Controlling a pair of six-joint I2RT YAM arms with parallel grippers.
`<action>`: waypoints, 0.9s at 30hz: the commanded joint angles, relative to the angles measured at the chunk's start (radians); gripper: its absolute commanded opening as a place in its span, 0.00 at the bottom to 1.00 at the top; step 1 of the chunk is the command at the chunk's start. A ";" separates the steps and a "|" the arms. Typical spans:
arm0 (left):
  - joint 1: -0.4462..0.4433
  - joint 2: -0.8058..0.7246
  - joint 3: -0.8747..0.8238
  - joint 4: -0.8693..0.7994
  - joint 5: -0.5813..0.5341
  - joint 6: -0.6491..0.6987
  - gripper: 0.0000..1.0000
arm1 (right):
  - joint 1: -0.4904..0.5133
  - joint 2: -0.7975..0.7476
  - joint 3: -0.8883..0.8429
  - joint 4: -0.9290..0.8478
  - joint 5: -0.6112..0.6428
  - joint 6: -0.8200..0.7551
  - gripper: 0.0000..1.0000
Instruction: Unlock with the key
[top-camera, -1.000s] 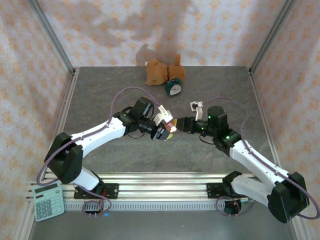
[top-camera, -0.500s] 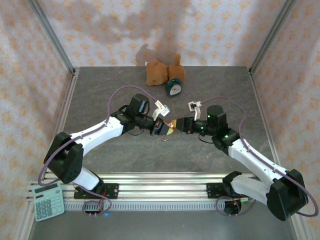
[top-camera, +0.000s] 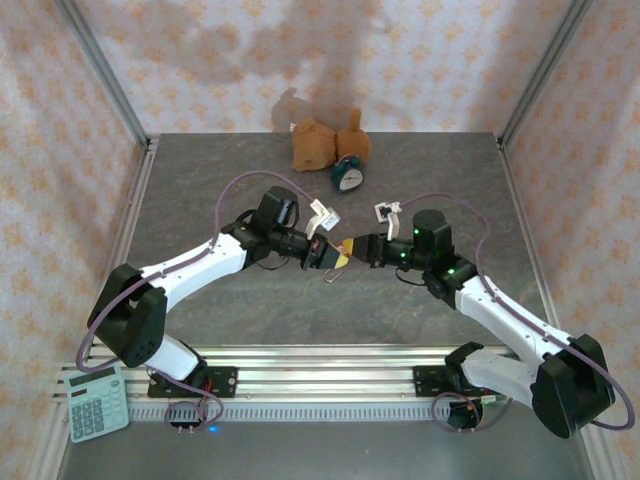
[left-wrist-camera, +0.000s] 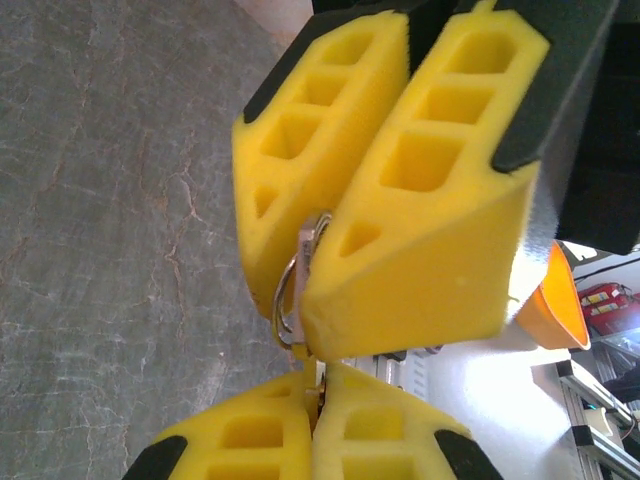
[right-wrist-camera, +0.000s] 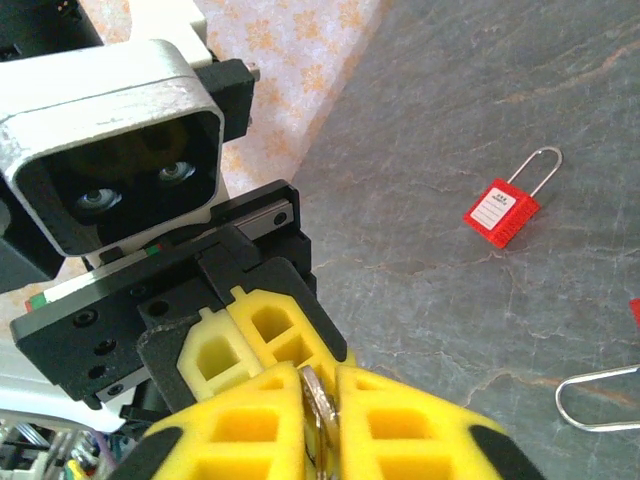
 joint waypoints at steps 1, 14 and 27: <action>0.003 -0.004 -0.008 0.041 0.013 -0.020 0.01 | 0.001 -0.024 0.035 0.006 0.012 -0.008 0.09; 0.004 -0.197 -0.076 -0.108 -0.366 0.073 0.66 | 0.002 -0.115 0.044 -0.115 0.266 -0.055 0.06; 0.045 -0.484 -0.319 0.171 -1.111 -0.082 0.99 | 0.000 -0.149 0.049 -0.163 0.347 -0.078 0.05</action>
